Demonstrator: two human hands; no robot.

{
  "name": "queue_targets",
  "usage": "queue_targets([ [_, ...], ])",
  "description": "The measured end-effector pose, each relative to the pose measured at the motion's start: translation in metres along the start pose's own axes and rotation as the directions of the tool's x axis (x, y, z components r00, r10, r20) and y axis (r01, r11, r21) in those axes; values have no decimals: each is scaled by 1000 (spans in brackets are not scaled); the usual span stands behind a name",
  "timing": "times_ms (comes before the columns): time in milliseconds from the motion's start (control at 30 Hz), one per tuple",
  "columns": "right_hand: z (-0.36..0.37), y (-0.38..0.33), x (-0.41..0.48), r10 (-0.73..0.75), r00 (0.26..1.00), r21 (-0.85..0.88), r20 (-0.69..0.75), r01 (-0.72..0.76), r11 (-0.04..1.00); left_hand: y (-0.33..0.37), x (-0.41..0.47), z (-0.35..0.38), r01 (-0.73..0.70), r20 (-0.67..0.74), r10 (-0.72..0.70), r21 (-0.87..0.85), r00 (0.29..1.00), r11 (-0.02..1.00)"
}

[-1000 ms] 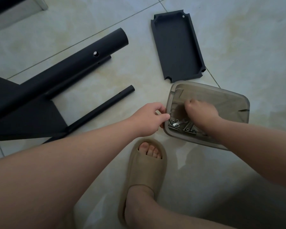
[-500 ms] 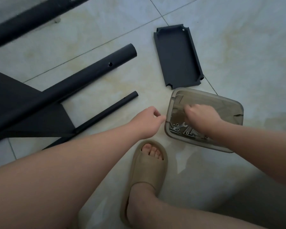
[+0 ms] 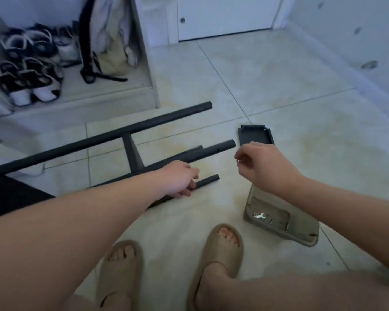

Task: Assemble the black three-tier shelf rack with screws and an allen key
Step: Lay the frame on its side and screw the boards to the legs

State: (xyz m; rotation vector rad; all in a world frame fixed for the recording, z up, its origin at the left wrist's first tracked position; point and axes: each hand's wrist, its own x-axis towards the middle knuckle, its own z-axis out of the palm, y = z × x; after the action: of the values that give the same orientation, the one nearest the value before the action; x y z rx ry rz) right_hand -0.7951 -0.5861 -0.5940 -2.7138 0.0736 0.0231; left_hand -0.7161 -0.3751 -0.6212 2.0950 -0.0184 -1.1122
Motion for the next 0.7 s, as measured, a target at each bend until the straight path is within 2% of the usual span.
queue_targets([
  [100, -21, -66, 5, -81, 996, 73, -43, 84, 994, -8, -37, -36, 40, -18, -49, -345, 999, 938],
  [200, -25, -128, 9, -170, 985, 127, -44, 174, 977, -17, -68, -66, 71, 86, -19, -662, 996, 746],
  [267, -20, -164, 10, -230, 973, 172, -31, 232, 957, -24, -83, -83, 73, 122, 37, -780, 992, 622],
  [367, -4, -205, 14, -309, 951, 185, 14, 301, 935, -38, -99, -103, 63, 125, 85, -853, 989, 518],
  [533, 22, -237, 34, -340, 939, 210, 57, 322, 923, -63, -104, -132, 77, 113, 53, -889, 992, 452],
  [633, 35, -236, 53, -271, 962, 206, 42, 257, 944, -79, -95, -147, 92, 60, -84, -885, 995, 457],
  [700, 45, -227, 67, -211, 969, 152, 129, 191, 970, -89, -86, -152, 90, -3, -171, -840, 985, 535],
])
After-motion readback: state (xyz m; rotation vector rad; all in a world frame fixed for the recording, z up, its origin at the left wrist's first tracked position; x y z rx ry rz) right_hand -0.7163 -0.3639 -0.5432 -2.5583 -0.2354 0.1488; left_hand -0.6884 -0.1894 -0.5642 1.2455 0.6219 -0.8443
